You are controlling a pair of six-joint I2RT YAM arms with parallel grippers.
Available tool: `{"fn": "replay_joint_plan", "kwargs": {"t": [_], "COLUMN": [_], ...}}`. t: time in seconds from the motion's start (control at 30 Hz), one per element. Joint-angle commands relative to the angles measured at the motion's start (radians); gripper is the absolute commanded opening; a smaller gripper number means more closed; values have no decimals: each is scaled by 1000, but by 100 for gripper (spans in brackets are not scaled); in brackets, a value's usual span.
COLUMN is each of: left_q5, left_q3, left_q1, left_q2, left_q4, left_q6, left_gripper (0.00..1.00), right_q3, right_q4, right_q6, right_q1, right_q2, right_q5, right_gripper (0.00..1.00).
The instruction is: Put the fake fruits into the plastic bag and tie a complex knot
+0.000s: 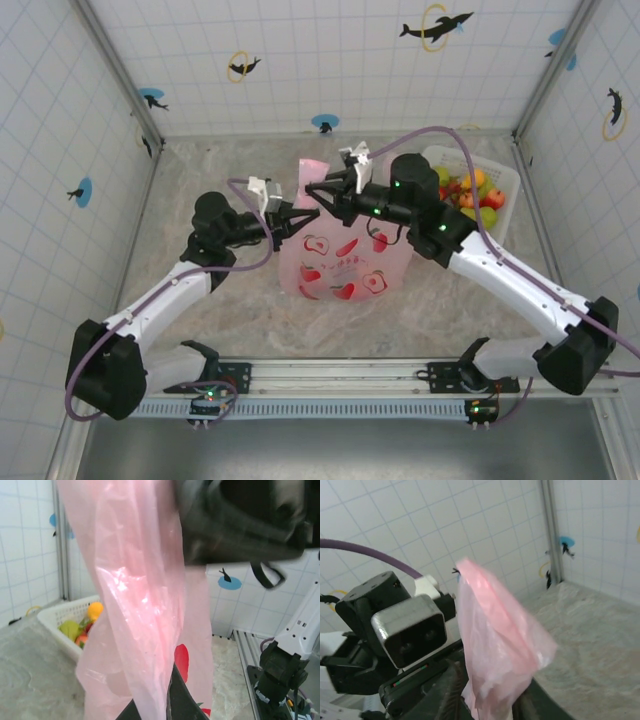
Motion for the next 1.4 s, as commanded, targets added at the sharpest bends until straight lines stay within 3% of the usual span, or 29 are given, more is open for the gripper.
{"fn": "replay_joint_plan", "kwargs": {"t": [0.0,0.13,0.23,0.33,0.4,0.47,0.7,0.9,1.07,1.3,1.37], "left_q5": [9,17,23,24,22,15,-12,-26,-29,-35,-38], "left_q3": [-6,0,3,0,-3,-5,-12,-18,-17,-12,-11], "left_q1": [2,-5,-8,-9,-9,-9,-9,-10,-10,-10,-10], "left_q2": [-9,-10,-17,-28,-30,-30,-27,-19,-15,-22,-27], "left_q4": [-20,-21,-22,-21,-23,-32,-76,-98,-102,-103,-102], "left_q6": [19,53,53,57,61,65,91,105,107,103,100], "left_gripper": [0,0,0,0,0,0,0,0,0,0,0], "right_q3": [-12,-51,-61,-40,-17,12,60,85,105,141,148], "right_q4": [36,79,116,132,141,138,109,78,70,29,-25], "right_q6": [16,20,32,50,57,56,55,51,45,31,4], "right_q1": [-8,4,4,7,15,23,-12,-45,-55,-65,-78], "right_q2": [-62,-49,-20,24,53,73,51,24,6,-25,-61], "right_q5": [-7,-12,-17,-29,-45,-56,-56,-53,-60,-50,-29], "right_gripper": [53,79,86,86,81,68,7,8,20,14,25]}}
